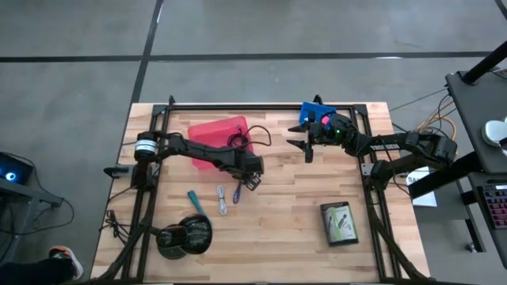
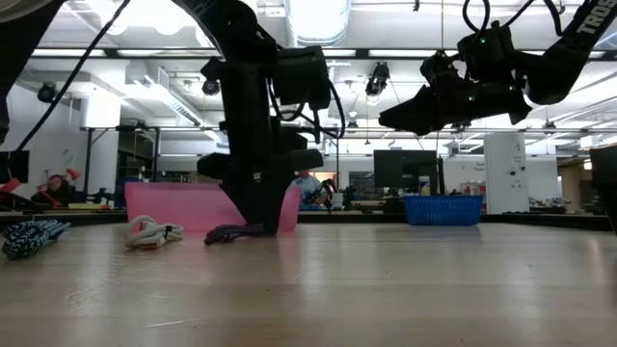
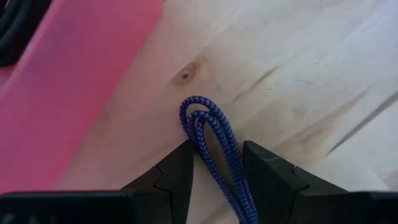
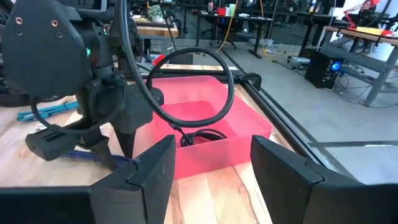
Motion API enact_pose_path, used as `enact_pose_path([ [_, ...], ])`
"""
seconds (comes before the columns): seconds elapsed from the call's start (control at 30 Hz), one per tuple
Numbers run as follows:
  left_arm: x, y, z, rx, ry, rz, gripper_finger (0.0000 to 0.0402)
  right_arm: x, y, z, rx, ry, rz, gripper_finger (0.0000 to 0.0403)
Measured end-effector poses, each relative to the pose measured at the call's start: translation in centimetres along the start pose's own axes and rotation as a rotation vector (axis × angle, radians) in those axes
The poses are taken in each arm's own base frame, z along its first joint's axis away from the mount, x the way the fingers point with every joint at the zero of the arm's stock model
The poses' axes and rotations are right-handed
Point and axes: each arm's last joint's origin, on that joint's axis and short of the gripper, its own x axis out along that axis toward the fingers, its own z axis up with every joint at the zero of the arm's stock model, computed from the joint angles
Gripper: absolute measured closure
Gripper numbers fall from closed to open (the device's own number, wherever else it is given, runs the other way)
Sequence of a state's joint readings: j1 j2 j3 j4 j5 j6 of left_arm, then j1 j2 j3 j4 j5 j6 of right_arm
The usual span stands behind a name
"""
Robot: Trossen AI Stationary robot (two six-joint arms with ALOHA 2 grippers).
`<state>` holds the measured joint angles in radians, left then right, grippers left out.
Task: Pick and place items into bin
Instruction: Put the violet cable wire into the pink bin
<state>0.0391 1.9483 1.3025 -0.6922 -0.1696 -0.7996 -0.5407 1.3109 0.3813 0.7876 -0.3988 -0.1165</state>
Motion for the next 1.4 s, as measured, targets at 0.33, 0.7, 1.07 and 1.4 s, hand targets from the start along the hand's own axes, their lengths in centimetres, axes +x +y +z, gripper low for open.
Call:
enact_pose_path([
  [0.33,0.7,-0.2,-0.1,0.129,0.012,0.004,0.0281,0.0,0.0,-0.1,-0.02,0.013,0.001,0.0207],
  [0.7,0.7,-0.4,0.0,0.299,0.0,-0.028,0.0391,0.0,0.0,-0.2,-0.016,0.021,0.002,0.0207],
  [1.07,-1.6,-1.6,1.3,0.45,-0.129,-0.133,0.0396,0.0,0.0,-0.2,-0.016,0.023,0.003,0.0207],
  [1.4,-6.2,-1.6,2.4,0.494,-0.29,-0.197,0.0397,0.0,0.0,-0.3,-0.014,0.027,0.003,0.0207],
])
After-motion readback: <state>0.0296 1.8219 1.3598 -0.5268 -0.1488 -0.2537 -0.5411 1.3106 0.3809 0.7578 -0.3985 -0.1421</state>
